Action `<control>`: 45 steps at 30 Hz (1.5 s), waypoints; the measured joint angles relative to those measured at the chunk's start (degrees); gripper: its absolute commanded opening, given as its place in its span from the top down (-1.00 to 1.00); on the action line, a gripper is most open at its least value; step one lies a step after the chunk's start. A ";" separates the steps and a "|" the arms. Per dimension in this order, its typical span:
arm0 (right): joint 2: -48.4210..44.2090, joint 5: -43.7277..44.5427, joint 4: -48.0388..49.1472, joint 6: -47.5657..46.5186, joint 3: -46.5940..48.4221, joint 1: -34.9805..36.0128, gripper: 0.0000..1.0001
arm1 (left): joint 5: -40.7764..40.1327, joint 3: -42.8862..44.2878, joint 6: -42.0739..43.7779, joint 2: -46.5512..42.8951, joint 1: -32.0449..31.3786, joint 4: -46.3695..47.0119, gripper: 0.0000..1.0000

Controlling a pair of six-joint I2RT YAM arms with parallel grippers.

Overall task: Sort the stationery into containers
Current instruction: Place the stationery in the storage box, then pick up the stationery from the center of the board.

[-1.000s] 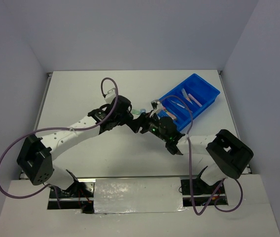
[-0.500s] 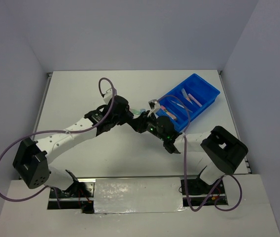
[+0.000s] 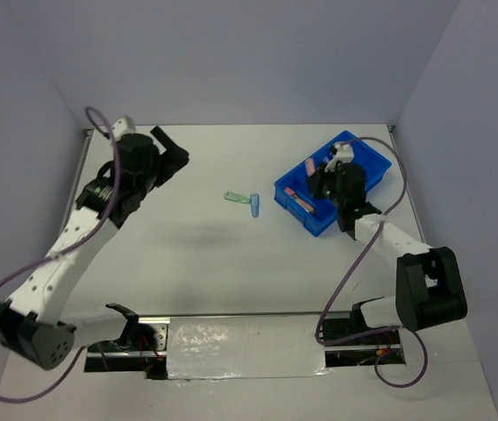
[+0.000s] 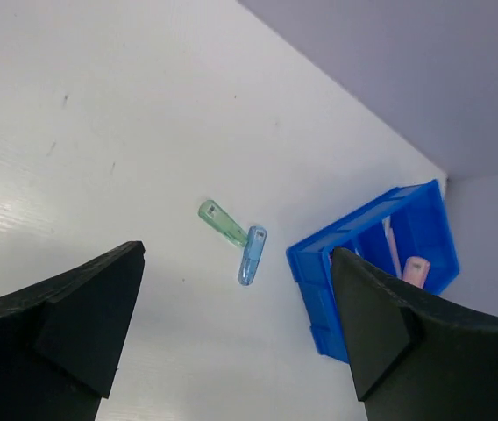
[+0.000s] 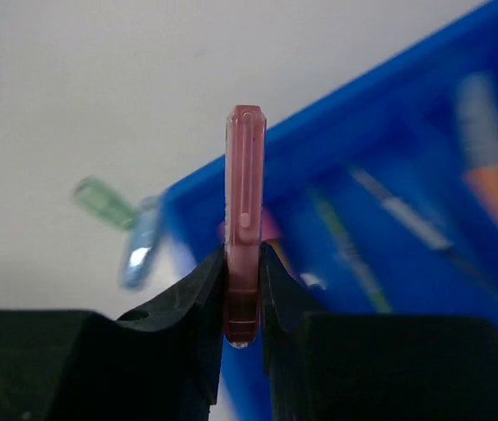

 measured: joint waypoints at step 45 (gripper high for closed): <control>31.04 1.07 -50.18 -19.80 56.70 -20.63 -0.49 | 17.40 -25.03 32.48 -21.84 5.44 -4.66 -0.99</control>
